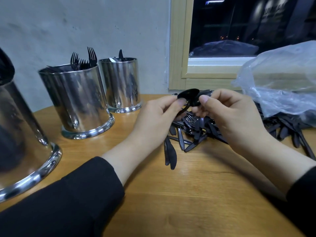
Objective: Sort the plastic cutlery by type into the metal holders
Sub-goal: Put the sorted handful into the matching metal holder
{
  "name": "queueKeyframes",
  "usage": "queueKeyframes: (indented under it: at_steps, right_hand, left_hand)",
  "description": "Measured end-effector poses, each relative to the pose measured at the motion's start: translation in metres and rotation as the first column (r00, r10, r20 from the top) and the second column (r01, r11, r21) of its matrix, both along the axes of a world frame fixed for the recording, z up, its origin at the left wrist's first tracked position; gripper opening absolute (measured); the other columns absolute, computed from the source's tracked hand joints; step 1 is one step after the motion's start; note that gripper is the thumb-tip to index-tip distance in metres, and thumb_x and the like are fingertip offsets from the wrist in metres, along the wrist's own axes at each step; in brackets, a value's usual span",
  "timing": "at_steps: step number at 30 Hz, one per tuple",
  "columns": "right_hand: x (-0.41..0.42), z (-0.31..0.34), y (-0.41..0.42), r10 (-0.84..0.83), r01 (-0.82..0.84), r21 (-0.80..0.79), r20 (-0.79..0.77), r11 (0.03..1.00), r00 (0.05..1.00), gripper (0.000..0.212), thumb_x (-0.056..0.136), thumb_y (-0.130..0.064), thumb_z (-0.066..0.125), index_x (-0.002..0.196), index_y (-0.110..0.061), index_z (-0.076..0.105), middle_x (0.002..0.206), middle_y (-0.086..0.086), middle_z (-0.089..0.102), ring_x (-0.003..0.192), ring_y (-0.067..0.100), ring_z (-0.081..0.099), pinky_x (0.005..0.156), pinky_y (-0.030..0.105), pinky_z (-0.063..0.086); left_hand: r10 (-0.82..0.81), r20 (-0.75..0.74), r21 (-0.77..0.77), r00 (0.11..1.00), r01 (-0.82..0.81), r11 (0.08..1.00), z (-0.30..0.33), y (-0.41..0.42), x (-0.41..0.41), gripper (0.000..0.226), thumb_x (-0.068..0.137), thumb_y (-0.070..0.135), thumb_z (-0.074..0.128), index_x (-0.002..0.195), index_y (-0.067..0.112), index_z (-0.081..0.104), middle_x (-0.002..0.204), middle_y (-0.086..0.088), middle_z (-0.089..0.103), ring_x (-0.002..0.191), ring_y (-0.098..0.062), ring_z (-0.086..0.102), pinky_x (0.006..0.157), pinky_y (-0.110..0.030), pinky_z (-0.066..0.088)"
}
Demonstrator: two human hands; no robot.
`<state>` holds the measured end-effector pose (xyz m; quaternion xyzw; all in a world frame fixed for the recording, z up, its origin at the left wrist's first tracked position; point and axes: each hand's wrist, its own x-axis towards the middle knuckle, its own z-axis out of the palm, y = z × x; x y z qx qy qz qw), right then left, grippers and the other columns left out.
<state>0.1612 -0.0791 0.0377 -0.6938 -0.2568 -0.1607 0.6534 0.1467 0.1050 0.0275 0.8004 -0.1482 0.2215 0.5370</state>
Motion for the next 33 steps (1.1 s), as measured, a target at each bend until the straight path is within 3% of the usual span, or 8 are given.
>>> queueKeyframes:
  at_steps: [4, 8, 16, 22, 26, 28, 30, 33]
  right_hand:
    - [0.004, -0.001, 0.001, 0.063, -0.06, 0.052, -0.065, 0.997, 0.996, 0.019, 0.093, -0.021, 0.07, 0.077, -0.012, 0.069, 0.084, 0.017, 0.075, 0.079, 0.026, 0.068, 0.082, 0.044, 0.053]
    - [0.005, -0.004, -0.002, 0.062, -0.064, -0.032, -0.083, 0.997, 0.995, 0.02, 0.094, -0.026, 0.069, 0.076, -0.018, 0.072, 0.086, 0.011, 0.076, 0.082, 0.024, 0.068, 0.083, 0.044, 0.052]
    - [0.006, -0.006, 0.003, 0.153, -0.137, 0.109, -0.159, 0.985, 0.975, 0.024, 0.095, -0.017, 0.067, 0.071, -0.017, 0.068, 0.084, 0.014, 0.075, 0.083, 0.023, 0.068, 0.076, 0.033, 0.049]
    - [0.007, -0.008, 0.006, 0.12, -0.095, 0.142, -0.178, 0.985, 0.977, 0.021, 0.094, -0.022, 0.068, 0.076, -0.011, 0.069, 0.084, 0.014, 0.074, 0.078, 0.02, 0.065, 0.076, 0.034, 0.049]
    - [0.01, -0.007, -0.003, -0.094, 0.082, -0.152, -0.076, 0.985, 0.993, 0.026, 0.098, -0.035, 0.062, 0.084, -0.016, 0.073, 0.084, 0.006, 0.076, 0.075, 0.019, 0.066, 0.075, 0.039, 0.05]
    - [0.019, -0.013, -0.011, -0.183, 0.206, -0.479, 0.095, 0.853, 0.978, 0.016, 0.096, -0.038, 0.065, 0.092, -0.026, 0.075, 0.088, -0.007, 0.074, 0.083, 0.011, 0.066, 0.084, 0.037, 0.051]
    - [0.024, -0.018, -0.013, -0.114, 0.193, -0.773, 0.156, 0.604, 0.981, 0.023, 0.093, -0.042, 0.067, 0.112, -0.032, 0.073, 0.107, -0.015, 0.067, 0.103, 0.008, 0.06, 0.096, 0.038, 0.048]
    - [0.029, -0.021, -0.01, -0.134, 0.197, -0.929, 0.162, 0.315, 0.978, 0.043, 0.092, -0.053, 0.062, 0.13, -0.033, 0.063, 0.128, -0.01, 0.054, 0.125, 0.018, 0.045, 0.103, 0.044, 0.038]
  left_hand:
    - [-0.045, 0.018, 0.101, 0.999, 0.043, 0.994, -0.003, -0.006, -0.001, 0.031, 0.109, 0.028, 0.046, 0.104, 0.008, 0.07, 0.064, 0.002, 0.053, 0.056, -0.008, 0.049, 0.056, -0.025, 0.042]
    - [0.006, 0.014, 0.151, 1.0, -0.008, 0.989, -0.002, -0.004, 0.001, 0.039, 0.109, 0.03, 0.043, 0.086, 0.004, 0.061, 0.062, 0.003, 0.043, 0.057, -0.01, 0.039, 0.057, -0.031, 0.033]
    - [-0.003, -0.101, -0.022, 0.995, 0.001, 1.0, 0.0, 0.001, 0.003, 0.023, 0.106, 0.03, 0.054, 0.099, 0.018, 0.072, 0.071, -0.009, 0.071, 0.042, -0.02, 0.053, 0.041, -0.024, 0.039]
    - [-0.091, -0.059, 0.293, 0.994, 0.105, 0.95, -0.002, -0.004, 0.001, 0.021, 0.105, 0.035, 0.053, 0.107, 0.028, 0.072, 0.08, 0.0, 0.069, 0.065, -0.002, 0.057, 0.06, -0.019, 0.045]
    - [0.014, -0.024, 0.323, 1.0, -0.006, 0.947, 0.0, -0.001, 0.004, 0.021, 0.104, 0.027, 0.056, 0.094, 0.015, 0.069, 0.059, 0.01, 0.048, 0.057, -0.003, 0.043, 0.054, -0.023, 0.031]
    - [0.074, 0.004, 0.232, 0.997, -0.073, 0.97, 0.001, 0.004, 0.005, 0.025, 0.105, 0.029, 0.055, 0.087, 0.019, 0.069, 0.054, 0.012, 0.046, 0.054, -0.003, 0.041, 0.052, -0.024, 0.028]
    - [0.123, 0.025, 0.183, 0.992, -0.125, 0.975, 0.003, 0.009, 0.006, 0.027, 0.104, 0.033, 0.056, 0.092, 0.015, 0.073, 0.057, 0.008, 0.049, 0.056, -0.003, 0.039, 0.054, -0.025, 0.028]
    - [0.181, 0.042, 0.179, 0.983, -0.186, 0.966, 0.004, 0.011, 0.007, 0.042, 0.104, 0.038, 0.055, 0.084, 0.002, 0.065, 0.058, 0.005, 0.038, 0.056, -0.005, 0.033, 0.053, -0.026, 0.023]
